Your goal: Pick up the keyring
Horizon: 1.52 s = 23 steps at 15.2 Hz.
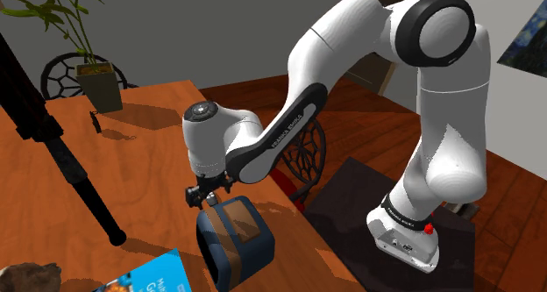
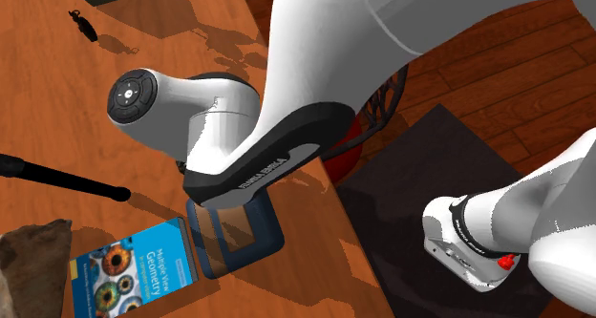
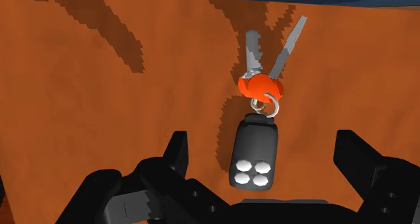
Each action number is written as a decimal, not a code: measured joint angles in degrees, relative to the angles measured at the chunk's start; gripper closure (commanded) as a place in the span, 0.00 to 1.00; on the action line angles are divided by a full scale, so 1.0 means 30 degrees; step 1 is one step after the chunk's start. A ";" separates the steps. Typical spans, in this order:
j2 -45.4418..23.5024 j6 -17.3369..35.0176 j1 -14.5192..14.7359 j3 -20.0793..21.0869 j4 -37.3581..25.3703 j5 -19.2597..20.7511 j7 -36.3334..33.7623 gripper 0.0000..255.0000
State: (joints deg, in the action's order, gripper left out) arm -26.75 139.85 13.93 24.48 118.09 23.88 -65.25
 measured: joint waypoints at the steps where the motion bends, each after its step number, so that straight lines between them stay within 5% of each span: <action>1: -0.0267 0.0154 0.0094 -0.0115 -0.0094 0.0166 -0.0111 0.00; 3: -0.0606 0.0443 0.0231 -0.0287 -0.0112 0.0416 -0.0315 0.00; 4: -0.0693 0.0525 0.0260 -0.0334 -0.0111 0.0482 -0.0360 1.00; 14: -0.0780 0.0597 0.0293 -0.0377 -0.0137 0.0544 -0.0400 1.00; 23: 0.0956 -0.0762 -0.0331 0.0446 0.0081 -0.0671 0.0488 1.00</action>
State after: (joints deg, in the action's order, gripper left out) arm -23.89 137.56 12.94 25.82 118.33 21.87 -63.79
